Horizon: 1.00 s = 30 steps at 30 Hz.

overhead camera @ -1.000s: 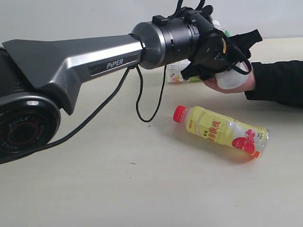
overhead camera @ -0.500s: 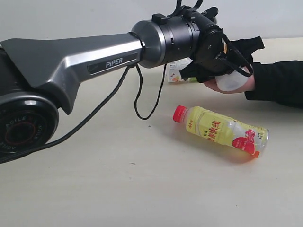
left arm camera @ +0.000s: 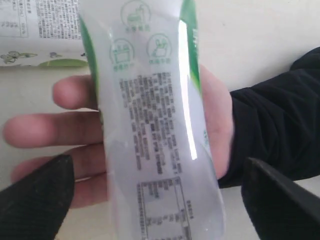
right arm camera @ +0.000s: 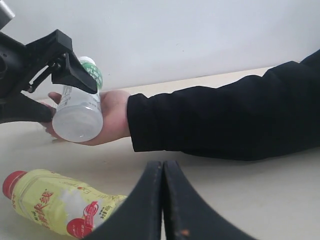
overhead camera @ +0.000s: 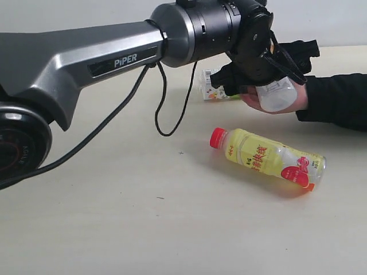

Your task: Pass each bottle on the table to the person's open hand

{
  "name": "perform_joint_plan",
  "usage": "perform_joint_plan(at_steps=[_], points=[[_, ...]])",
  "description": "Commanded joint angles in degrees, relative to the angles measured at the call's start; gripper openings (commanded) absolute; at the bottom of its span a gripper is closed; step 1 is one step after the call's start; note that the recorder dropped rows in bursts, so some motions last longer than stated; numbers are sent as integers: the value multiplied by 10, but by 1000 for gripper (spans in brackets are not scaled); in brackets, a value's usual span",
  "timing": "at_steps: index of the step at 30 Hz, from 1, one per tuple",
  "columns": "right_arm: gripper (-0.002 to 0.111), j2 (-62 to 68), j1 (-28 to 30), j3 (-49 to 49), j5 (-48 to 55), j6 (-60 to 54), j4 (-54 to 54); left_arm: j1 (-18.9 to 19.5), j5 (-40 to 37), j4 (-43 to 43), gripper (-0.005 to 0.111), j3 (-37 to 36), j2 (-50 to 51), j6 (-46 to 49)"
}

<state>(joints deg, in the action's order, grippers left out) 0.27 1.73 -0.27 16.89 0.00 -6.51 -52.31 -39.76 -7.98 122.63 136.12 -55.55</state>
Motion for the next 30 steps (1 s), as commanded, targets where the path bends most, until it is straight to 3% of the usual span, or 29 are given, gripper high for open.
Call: perform_joint_plan(at_steps=[1,10,13,16,17,21,24,30], points=[[0,-3,3,3,-6,0,5,-2,-17,-4,86,-1,-27,26],[0,-3,3,3,-6,0,5,-3,-93,-1,83,-1,-84,156],[0,-3,3,3,-6,0,5,-4,-129,-1,63,-1,-99,227],[0,-3,3,3,-6,0,5,-9,-166,1,24,-1,-109,293],[0,-3,3,3,-6,0,5,-11,-179,1,2,-1,-111,299],[0,-3,3,3,-6,0,5,-29,-199,-38,0,-1,-118,323],[0,-3,3,3,-6,0,5,-53,-198,-146,0,-13,-140,276],[0,-3,3,3,-6,0,5,-116,-173,-317,0,-123,-231,215]])
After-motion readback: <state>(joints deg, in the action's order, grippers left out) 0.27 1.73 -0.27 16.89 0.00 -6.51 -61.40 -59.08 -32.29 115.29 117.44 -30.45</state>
